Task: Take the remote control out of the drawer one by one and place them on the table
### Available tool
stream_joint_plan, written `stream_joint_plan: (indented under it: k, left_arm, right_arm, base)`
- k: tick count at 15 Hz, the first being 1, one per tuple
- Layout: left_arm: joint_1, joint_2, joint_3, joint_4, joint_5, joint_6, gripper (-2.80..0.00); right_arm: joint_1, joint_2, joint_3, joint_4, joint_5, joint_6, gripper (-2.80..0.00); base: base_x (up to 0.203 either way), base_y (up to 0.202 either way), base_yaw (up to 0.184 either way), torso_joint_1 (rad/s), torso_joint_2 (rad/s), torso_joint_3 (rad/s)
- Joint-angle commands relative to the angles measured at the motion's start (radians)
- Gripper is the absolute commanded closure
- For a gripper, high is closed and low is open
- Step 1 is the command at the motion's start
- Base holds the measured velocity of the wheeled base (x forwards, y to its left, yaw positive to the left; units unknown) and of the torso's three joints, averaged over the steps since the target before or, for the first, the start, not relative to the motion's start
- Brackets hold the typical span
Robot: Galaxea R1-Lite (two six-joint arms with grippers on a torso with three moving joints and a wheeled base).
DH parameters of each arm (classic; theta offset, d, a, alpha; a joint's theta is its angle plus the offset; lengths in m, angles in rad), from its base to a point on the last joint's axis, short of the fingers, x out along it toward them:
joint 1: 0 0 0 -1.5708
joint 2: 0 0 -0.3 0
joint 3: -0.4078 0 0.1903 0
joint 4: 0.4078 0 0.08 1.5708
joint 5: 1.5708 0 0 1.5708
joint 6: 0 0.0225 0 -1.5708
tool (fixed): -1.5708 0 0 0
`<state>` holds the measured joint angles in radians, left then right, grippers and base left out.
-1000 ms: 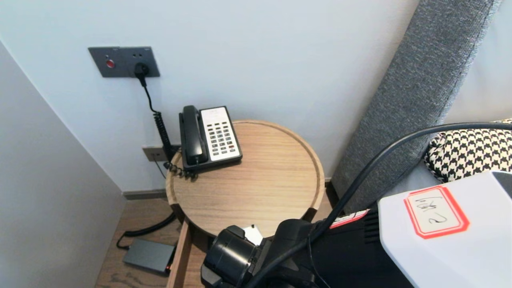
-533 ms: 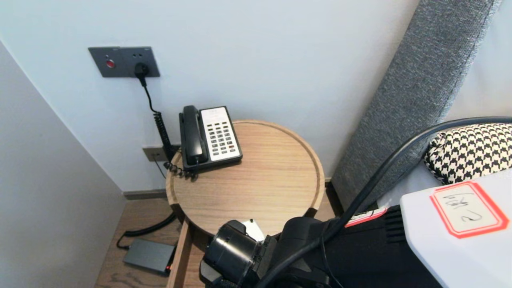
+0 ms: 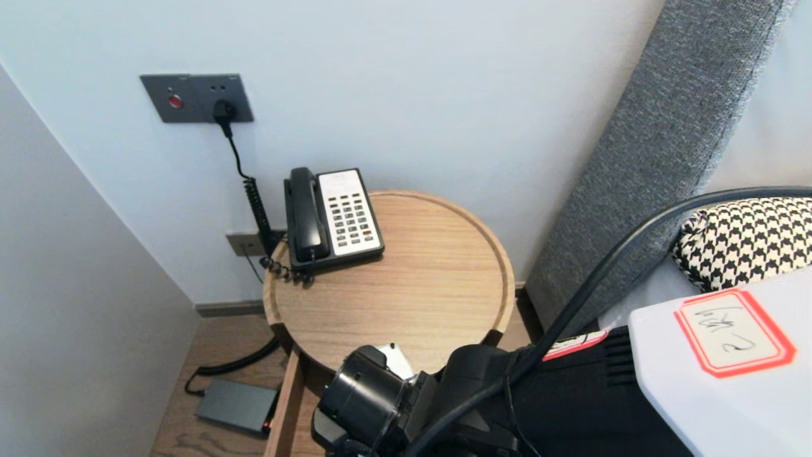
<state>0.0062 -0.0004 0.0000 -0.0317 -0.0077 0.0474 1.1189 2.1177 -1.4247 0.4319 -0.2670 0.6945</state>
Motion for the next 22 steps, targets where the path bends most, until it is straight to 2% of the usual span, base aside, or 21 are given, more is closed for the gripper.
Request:
stream_joint_plan:
  k: [1, 15, 22]
  left_arm:
    - [0.000, -0.001, 0.012, -0.001, 0.000, 0.000, 0.00]
    - [0.001, -0.001, 0.012, -0.001, 0.000, 0.000, 0.00]
    - [0.000, -0.001, 0.012, -0.001, 0.000, 0.000, 0.00]
  right_arm:
    - [0.001, 0.004, -0.010, -0.001, -0.001, 0.003, -2.80]
    - [-0.003, 0.055, -0.060, -0.027, -0.040, -0.017, -2.80]
    - [-0.004, 0.058, -0.061, -0.028, -0.096, -0.032, -2.80]
  base:
    - [0.000, 0.000, 0.000, 0.000, 0.00, 0.000]
    - [0.000, 0.000, 0.000, 0.000, 0.00, 0.000]
    - [0.000, 0.000, 0.000, 0.000, 0.00, 0.000]
